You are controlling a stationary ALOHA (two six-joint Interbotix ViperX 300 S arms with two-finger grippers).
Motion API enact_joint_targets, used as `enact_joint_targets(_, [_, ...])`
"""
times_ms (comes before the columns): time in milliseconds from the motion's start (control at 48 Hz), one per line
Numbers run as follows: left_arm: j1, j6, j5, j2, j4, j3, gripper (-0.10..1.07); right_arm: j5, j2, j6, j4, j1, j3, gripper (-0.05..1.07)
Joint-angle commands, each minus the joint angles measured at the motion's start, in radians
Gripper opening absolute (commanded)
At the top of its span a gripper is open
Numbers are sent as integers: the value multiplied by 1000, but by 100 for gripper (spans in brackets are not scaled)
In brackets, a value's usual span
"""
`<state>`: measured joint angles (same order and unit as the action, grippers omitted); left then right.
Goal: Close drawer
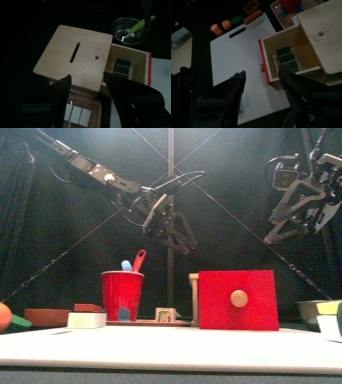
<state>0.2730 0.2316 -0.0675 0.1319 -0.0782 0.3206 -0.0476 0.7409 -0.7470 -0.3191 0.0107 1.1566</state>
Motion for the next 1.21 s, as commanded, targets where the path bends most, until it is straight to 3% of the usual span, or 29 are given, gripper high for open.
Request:
enact_joint_targets(0, [2, 0, 21, 28, 17, -74, 88, 3, -9, -2, 6, 12, -25, 67])
enact_joint_targets(292, [2, -2, 67, 120, 29, -143, 80, 6, -35, -2, 51, 54, -31, 44])
enact_joint_targets(438, [11, -2, 124, 135, 29, -158, 69, 9, -48, -2, 63, 69, -32, 40])
enact_joint_targets(604, [63, -2, 153, 169, 29, -201, 56, 14, -64, -2, 83, 72, -32, 40])
enact_joint_targets(833, [109, 0, 64, 236, 29, -304, 46, 17, -107, -2, 114, 103, -38, 39])
enact_joint_targets(1188, [132, 0, -104, 305, 67, -451, 45, 17, -222, -2, 170, 161, -92, 39])
